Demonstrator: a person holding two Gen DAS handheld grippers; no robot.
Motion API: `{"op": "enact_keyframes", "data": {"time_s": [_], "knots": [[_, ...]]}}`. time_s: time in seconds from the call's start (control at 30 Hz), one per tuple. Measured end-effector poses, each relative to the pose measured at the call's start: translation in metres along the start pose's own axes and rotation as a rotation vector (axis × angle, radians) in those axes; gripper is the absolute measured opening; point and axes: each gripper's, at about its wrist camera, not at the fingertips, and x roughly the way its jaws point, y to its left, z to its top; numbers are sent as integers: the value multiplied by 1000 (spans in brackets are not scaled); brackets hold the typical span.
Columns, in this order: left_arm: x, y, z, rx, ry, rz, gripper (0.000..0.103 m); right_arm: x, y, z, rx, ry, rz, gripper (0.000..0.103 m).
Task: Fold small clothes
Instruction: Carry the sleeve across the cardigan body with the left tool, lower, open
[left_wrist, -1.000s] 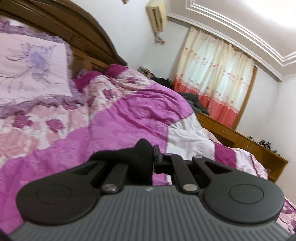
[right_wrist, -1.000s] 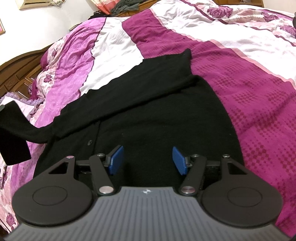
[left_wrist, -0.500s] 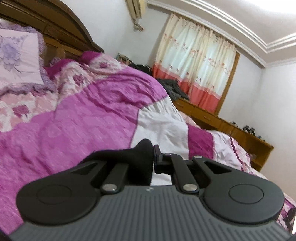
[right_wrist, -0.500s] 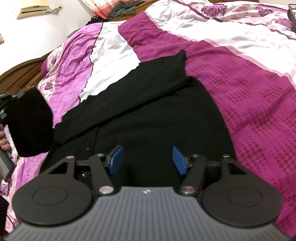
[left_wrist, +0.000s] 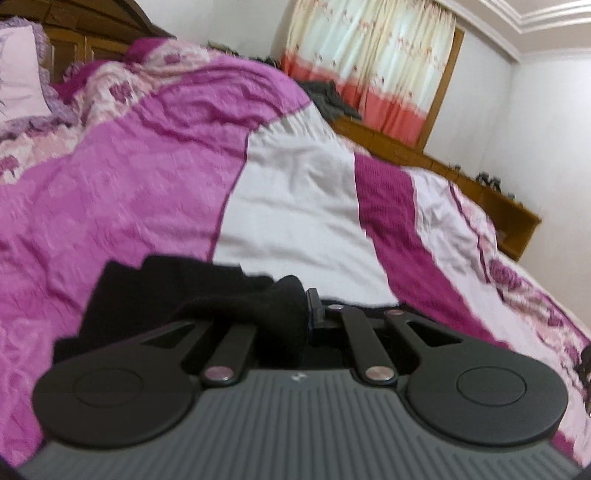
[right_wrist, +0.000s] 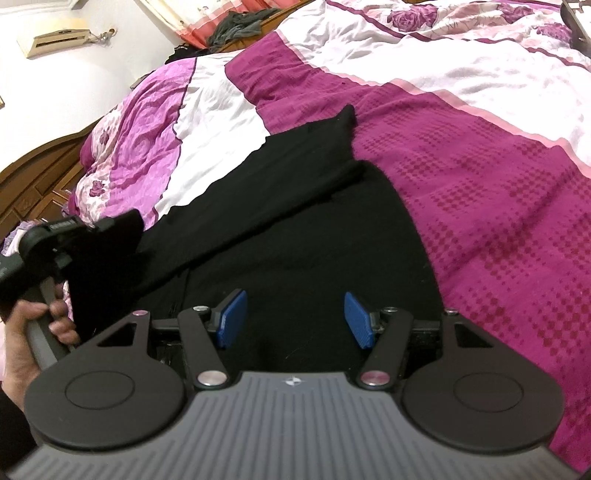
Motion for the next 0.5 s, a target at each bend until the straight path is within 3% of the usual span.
{"op": "enact_keyframes", "data": {"time_s": [0.5], "knots": [[36, 1, -40, 5, 249, 38, 8, 2, -5, 1, 18, -1, 9, 66]]}}
